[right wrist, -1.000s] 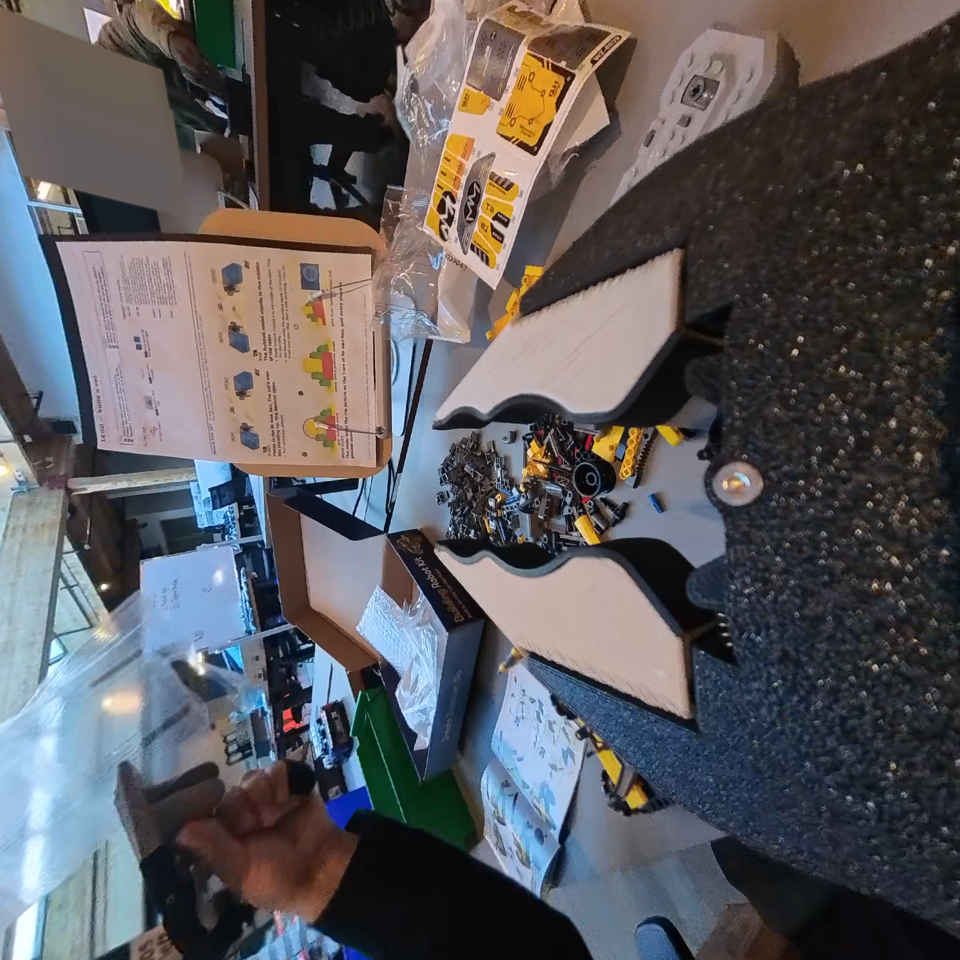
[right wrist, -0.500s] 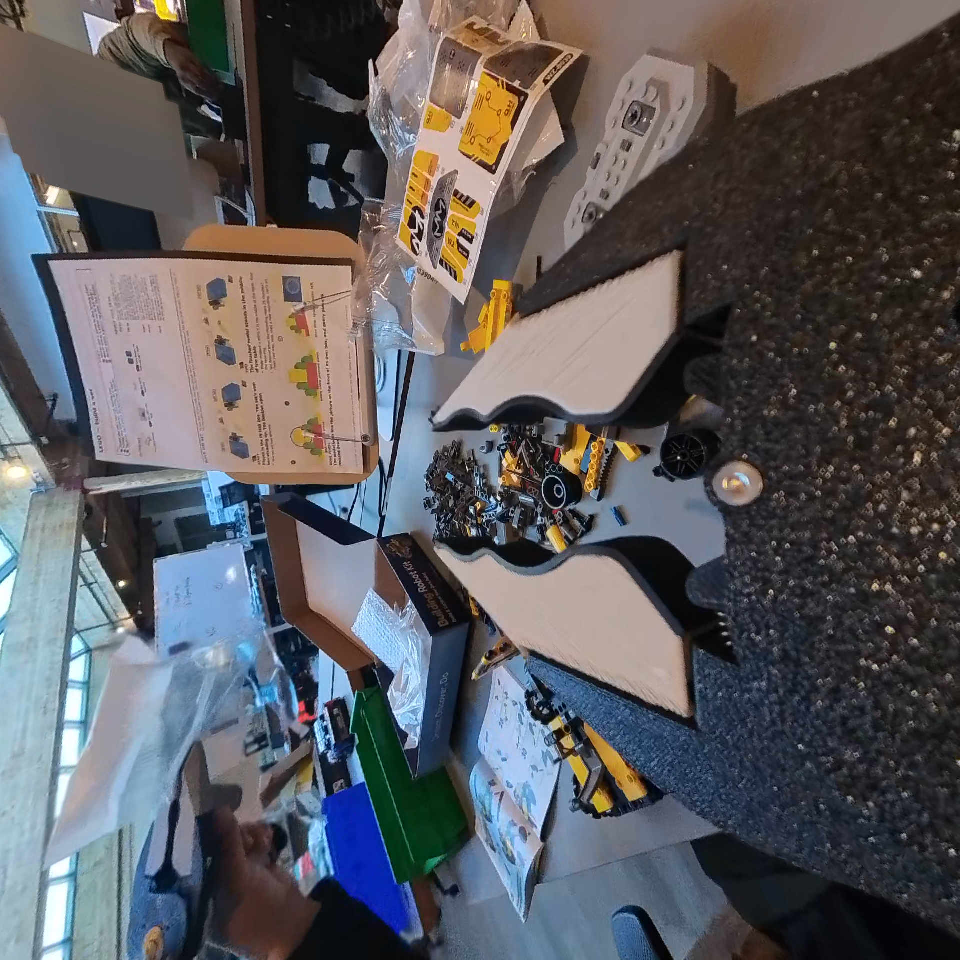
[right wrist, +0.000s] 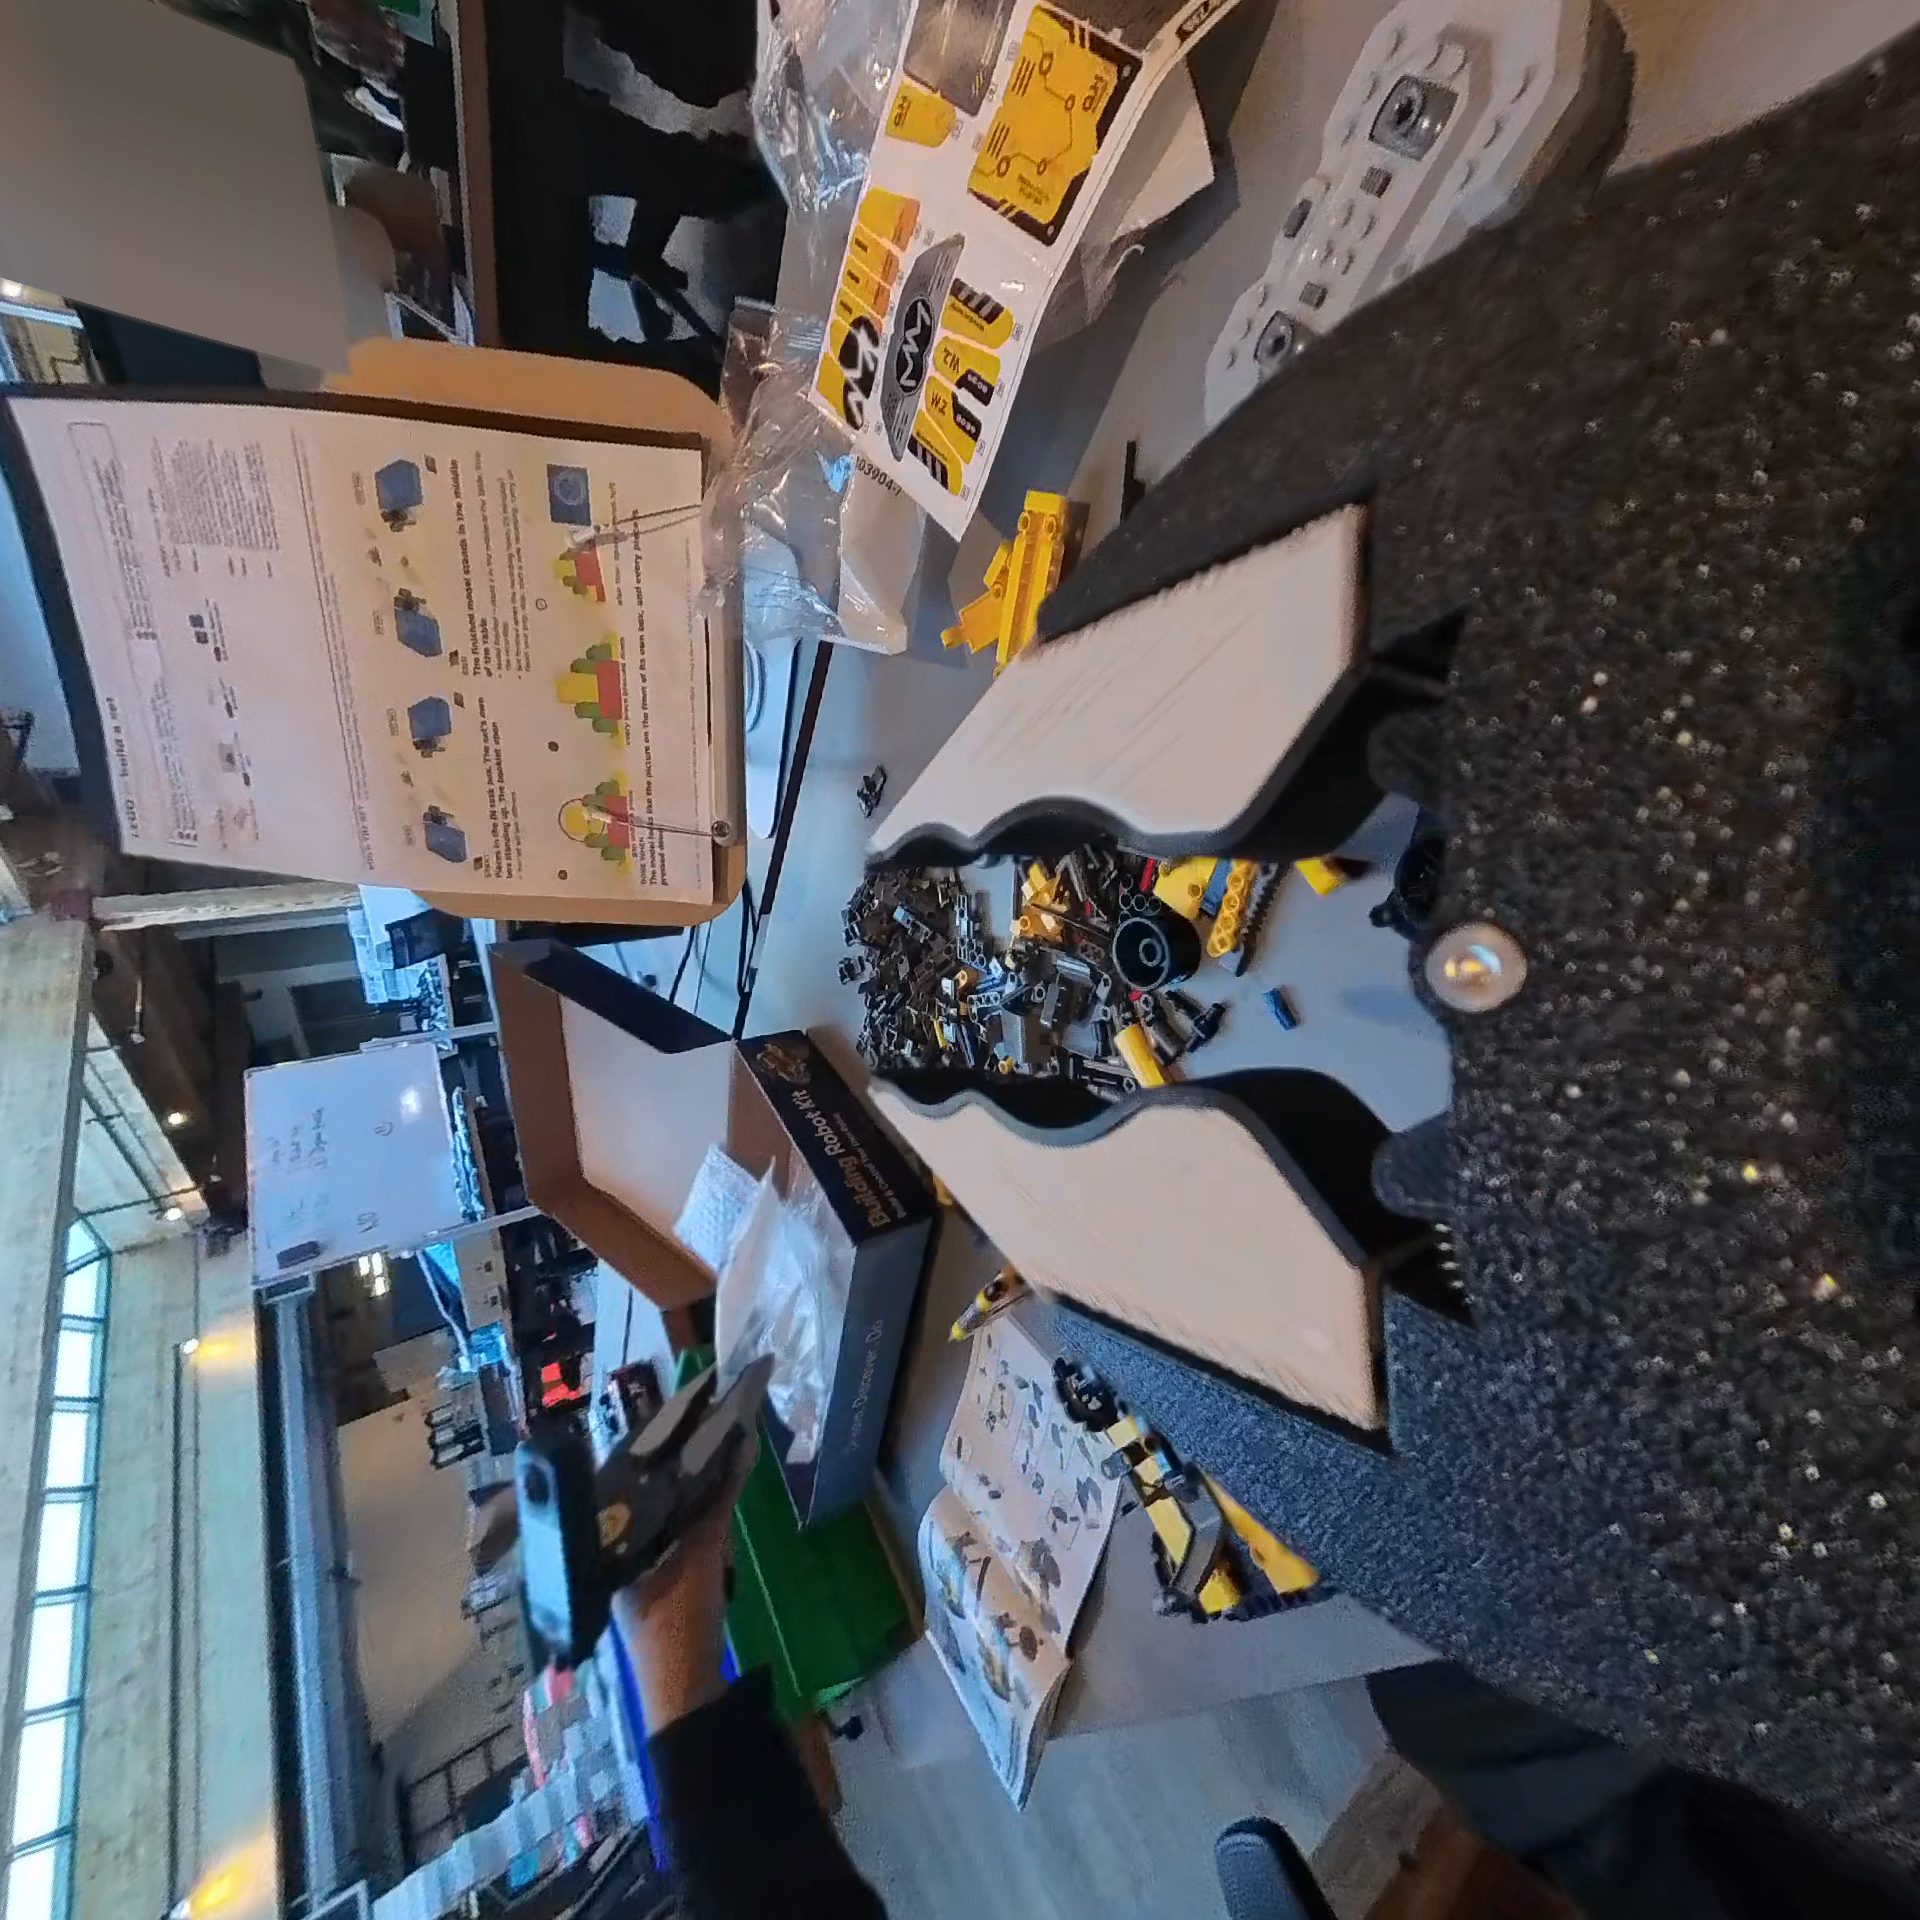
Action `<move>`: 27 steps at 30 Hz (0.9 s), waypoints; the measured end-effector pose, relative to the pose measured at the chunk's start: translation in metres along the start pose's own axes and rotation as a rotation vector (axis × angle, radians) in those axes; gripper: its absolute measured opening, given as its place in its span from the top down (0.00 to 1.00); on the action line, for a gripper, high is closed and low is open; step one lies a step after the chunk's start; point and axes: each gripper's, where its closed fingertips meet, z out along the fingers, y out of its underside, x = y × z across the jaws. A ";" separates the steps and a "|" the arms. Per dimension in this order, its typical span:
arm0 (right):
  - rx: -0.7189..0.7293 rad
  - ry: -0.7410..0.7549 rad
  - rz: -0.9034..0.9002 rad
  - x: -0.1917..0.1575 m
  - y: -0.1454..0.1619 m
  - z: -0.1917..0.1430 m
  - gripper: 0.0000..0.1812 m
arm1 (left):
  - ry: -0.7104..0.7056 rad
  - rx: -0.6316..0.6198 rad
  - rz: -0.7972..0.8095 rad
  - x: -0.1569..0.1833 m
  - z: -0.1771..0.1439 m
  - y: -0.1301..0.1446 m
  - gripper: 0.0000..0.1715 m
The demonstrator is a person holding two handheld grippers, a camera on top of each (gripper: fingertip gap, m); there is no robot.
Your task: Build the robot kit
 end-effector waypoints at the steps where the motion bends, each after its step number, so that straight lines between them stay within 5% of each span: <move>1: -0.018 0.005 -0.013 0.001 0.000 0.000 0.79 | 0.078 -0.032 -0.050 0.012 0.008 0.007 0.81; 4: -0.084 0.038 -0.016 0.018 0.001 -0.002 0.77 | 0.188 0.027 -0.183 0.025 0.003 -0.002 0.60; 12: -0.314 0.173 0.066 0.125 -0.003 0.019 0.68 | 0.189 0.235 -0.335 -0.005 -0.070 -0.056 0.38; 15: -0.414 0.220 0.117 0.172 0.004 0.044 0.67 | 0.162 0.342 -0.196 0.018 -0.106 -0.134 0.39; 18: -0.504 0.222 0.140 0.211 0.016 0.074 0.64 | 0.398 0.488 -0.054 0.100 -0.117 -0.244 0.47; 23: -0.684 0.255 0.184 0.257 0.058 0.096 0.60 | 0.380 0.507 0.167 0.188 -0.026 -0.397 0.49; 27: -0.704 0.254 0.232 0.268 0.075 0.091 0.58 | 0.626 0.325 -0.201 0.202 0.057 -0.458 0.44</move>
